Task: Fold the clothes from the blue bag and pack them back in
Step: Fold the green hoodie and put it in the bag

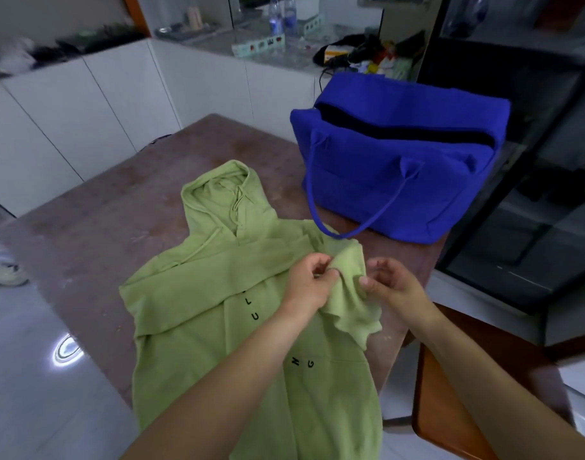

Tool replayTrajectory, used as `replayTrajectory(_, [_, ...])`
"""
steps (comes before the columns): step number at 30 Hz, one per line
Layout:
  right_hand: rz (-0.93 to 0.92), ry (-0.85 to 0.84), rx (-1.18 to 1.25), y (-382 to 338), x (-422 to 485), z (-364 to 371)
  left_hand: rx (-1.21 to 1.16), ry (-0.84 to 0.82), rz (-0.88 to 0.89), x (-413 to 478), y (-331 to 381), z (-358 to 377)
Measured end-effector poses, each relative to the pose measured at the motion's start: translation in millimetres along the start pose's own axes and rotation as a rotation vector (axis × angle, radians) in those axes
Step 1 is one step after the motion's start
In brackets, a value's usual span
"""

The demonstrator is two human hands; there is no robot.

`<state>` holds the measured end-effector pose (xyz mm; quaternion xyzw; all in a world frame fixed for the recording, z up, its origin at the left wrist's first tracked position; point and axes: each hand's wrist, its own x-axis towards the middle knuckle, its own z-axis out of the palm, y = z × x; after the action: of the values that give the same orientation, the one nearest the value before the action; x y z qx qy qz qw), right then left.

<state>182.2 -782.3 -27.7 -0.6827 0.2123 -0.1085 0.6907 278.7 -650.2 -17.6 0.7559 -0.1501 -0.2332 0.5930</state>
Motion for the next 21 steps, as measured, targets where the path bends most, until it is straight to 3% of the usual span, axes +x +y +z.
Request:
replayTrajectory(3, [0.082,-0.07,-0.189,11.1,-1.8,8.6,-0.09,-0.048,-0.058,5.0,3.1,-13.8])
replayTrajectory(7, [0.082,-0.045,-0.189,6.1,-0.7,20.9,-0.08,0.003,-0.049,11.0,4.4,-27.5])
replayTrajectory(11, [-0.048,0.131,-0.127,-15.8,1.7,26.2,0.171,0.18,0.083,2.8,2.8,-35.1])
replayTrajectory(16, [-0.062,0.22,-0.026,-43.4,1.5,45.9,0.301,-0.179,0.364,-51.1,11.0,-19.2])
replayTrajectory(18, [-0.026,0.18,0.057,-53.2,-1.2,53.1,0.479,-0.186,0.428,-56.9,7.1,-17.2])
replayTrajectory(21, [0.049,0.082,0.213,-64.0,-7.2,57.2,0.646,-0.043,0.461,-57.6,4.3,-21.3])
